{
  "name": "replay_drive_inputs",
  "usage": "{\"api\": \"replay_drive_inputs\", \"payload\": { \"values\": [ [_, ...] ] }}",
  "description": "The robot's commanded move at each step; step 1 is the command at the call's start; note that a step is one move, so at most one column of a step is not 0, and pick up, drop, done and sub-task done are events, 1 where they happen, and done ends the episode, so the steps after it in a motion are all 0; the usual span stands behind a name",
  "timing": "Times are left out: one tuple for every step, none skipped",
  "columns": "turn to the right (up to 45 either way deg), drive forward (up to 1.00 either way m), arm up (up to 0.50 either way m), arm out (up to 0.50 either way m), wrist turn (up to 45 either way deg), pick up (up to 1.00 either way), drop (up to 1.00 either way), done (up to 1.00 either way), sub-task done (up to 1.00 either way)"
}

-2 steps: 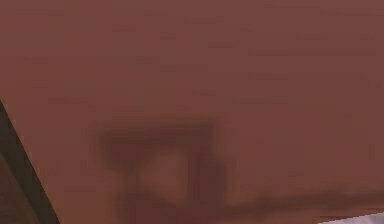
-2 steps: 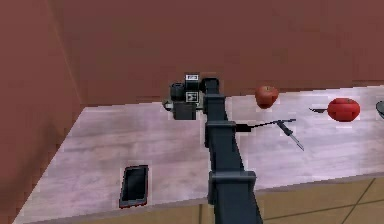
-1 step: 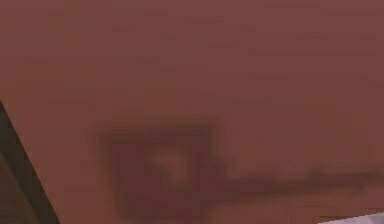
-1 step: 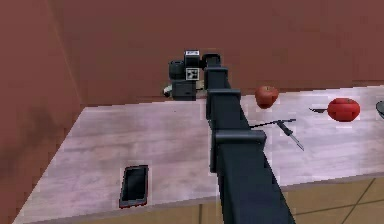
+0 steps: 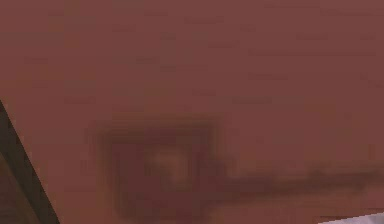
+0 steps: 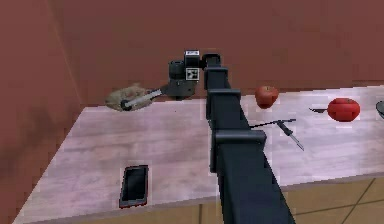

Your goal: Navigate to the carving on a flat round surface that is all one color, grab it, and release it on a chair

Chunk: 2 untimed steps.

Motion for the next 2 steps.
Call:
{"api": "replay_drive_inputs", "payload": {
  "values": [
    [0.0,0.00,0.00,0.00,-45.0,0.00,0.00,0.00,0.00],
    [0.0,0.00,0.00,0.00,-36.0,0.00,0.00,0.00,0.00]
  ]
}}
